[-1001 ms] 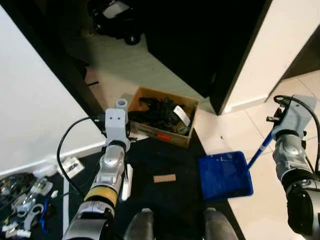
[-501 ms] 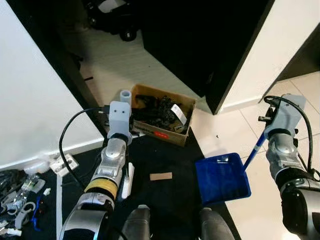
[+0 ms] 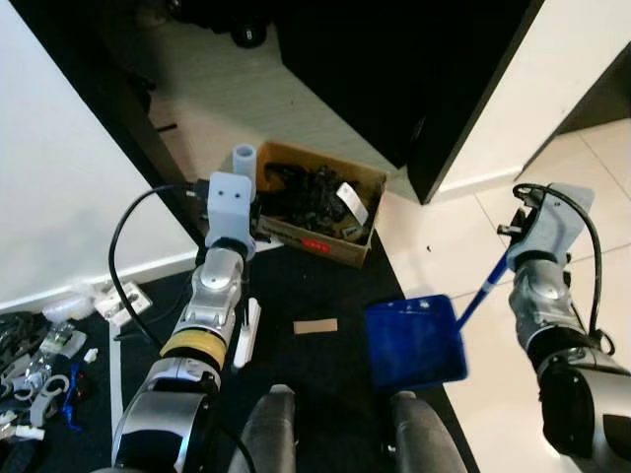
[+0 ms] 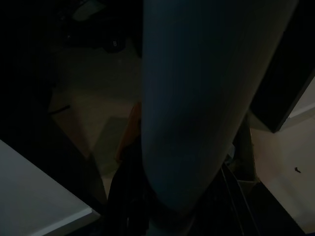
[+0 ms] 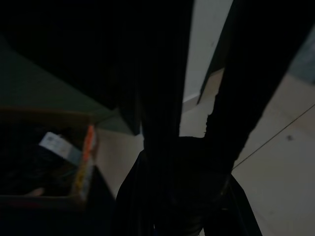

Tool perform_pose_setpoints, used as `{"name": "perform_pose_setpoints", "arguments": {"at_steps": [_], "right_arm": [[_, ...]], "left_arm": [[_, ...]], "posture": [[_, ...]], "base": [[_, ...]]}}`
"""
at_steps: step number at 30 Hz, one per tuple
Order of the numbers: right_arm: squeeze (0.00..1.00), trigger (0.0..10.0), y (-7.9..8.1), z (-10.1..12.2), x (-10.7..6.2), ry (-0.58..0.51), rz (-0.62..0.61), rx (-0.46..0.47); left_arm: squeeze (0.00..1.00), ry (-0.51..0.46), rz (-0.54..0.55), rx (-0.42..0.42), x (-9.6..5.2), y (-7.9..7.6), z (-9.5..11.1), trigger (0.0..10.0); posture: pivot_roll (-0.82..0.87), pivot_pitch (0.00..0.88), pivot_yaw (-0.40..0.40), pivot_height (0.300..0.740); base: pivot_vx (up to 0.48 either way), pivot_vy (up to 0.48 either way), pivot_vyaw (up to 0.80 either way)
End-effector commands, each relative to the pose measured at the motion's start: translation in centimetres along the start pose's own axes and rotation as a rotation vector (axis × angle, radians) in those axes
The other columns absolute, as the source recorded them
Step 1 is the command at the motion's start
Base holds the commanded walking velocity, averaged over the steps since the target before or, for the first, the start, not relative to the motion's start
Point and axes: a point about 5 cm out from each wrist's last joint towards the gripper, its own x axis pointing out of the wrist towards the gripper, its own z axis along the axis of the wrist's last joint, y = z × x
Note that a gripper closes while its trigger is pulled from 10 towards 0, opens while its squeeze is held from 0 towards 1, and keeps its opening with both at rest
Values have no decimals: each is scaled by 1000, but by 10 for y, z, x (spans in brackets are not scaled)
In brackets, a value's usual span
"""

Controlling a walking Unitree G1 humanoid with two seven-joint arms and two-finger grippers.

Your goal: Sweep floor

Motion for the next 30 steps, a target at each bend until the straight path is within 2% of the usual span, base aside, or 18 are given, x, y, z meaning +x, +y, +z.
{"name": "perform_pose_setpoints", "arguments": {"at_steps": [1, 6, 9, 17, 22, 23, 26, 30], "right_arm": [[0, 10000, 2, -6, -5, -9, 11, 29], [0, 10000, 10, -4, -8, -62, 47, 39], [0, 10000, 12, -2, -9, -87, 57, 41], [0, 10000, 15, -3, -10, -92, 82, 20], [0, 10000, 14, -6, -11, -80, 84, -11], [0, 10000, 14, -7, -12, -79, 86, -17], [0, 10000, 13, -8, -12, -81, 86, -18], [0, 10000, 13, -11, -15, -74, 95, -34]], "left_arm": [[0, 48, 1, -13, -5, 3, -12, 10000], [0, 20, -15, -28, -3, -1, -8, 10000], [0, 9, -49, -45, -3, -8, -8, 10000], [0, 22, -88, -45, 0, -21, -9, 10000], [0, 58, -212, -44, 1, -50, -11, 10000], [0, 62, -264, -48, 1, -64, -11, 10000], [0, 62, -291, -57, 1, -72, -10, 10000], [0, 32, -327, -132, 4, -97, 2, 10000]], "posture": [[56, 291, -7, 740], [56, 296, -2, 740], [55, 306, -1, 740], [49, 317, -2, 740], [42, 318, -2, 740], [37, 320, -3, 740], [34, 321, -2, 740], [27, 322, -1, 740]], "base": [[0, 0, 0], [0, 0, 0], [0, 0, 0], [0, 0, 0], [0, 0, 0], [0, 0, 0], [0, 0, 0], [0, 0, 0]]}}
